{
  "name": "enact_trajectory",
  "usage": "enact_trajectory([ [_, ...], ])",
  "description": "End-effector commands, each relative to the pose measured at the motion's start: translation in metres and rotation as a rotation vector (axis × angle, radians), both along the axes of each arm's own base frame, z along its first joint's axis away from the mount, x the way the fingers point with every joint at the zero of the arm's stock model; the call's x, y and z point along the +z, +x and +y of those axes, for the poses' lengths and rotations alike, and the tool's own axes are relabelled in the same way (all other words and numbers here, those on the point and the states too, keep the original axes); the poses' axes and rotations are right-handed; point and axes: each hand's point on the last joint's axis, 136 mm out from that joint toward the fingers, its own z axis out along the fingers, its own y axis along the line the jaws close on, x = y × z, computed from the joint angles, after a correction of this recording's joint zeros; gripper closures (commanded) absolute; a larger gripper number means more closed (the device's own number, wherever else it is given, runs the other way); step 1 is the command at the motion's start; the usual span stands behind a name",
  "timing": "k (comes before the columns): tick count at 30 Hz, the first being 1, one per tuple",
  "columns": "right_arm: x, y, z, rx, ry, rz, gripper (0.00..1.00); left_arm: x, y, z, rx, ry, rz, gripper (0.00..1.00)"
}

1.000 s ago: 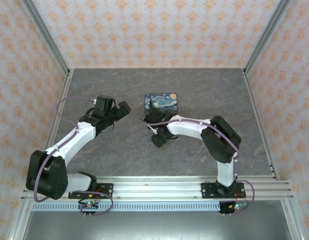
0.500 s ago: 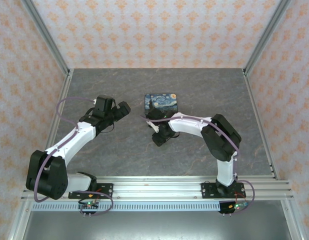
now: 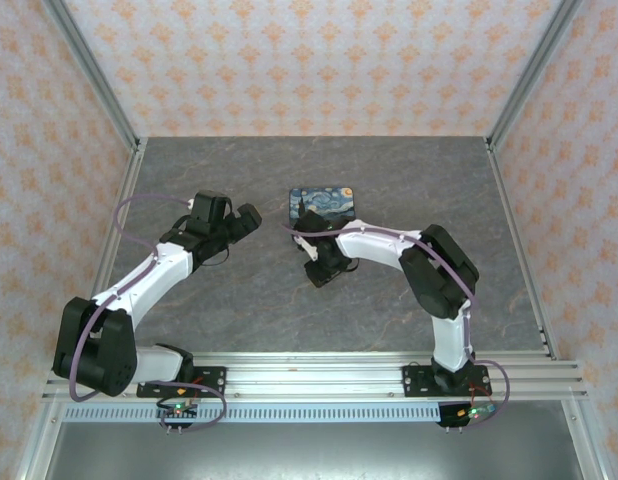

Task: Unlock a padlock with a key

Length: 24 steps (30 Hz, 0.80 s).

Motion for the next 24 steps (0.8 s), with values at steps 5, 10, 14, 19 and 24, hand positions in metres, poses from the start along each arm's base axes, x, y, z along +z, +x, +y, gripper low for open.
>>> enact_trajectory([
  [5,-0.011,0.014,0.019,-0.023,0.079,-0.016,0.86,0.005,0.007,-0.001,0.008,-0.026,-0.019,0.0],
  [10,-0.01,0.008,0.018,-0.058,0.13,0.009,1.0,0.002,0.002,-0.001,0.004,-0.031,-0.015,0.0],
  [14,-0.003,0.007,0.014,-0.13,0.216,0.02,1.0,-0.006,-0.003,-0.004,0.0,-0.051,-0.006,0.0],
  [19,0.008,0.003,0.014,-0.181,0.304,0.028,1.0,-0.016,-0.006,-0.01,-0.007,-0.104,0.001,0.0],
  [24,0.013,-0.001,0.015,-0.207,0.343,0.027,1.0,-0.018,-0.008,-0.014,-0.01,-0.131,0.002,0.0],
])
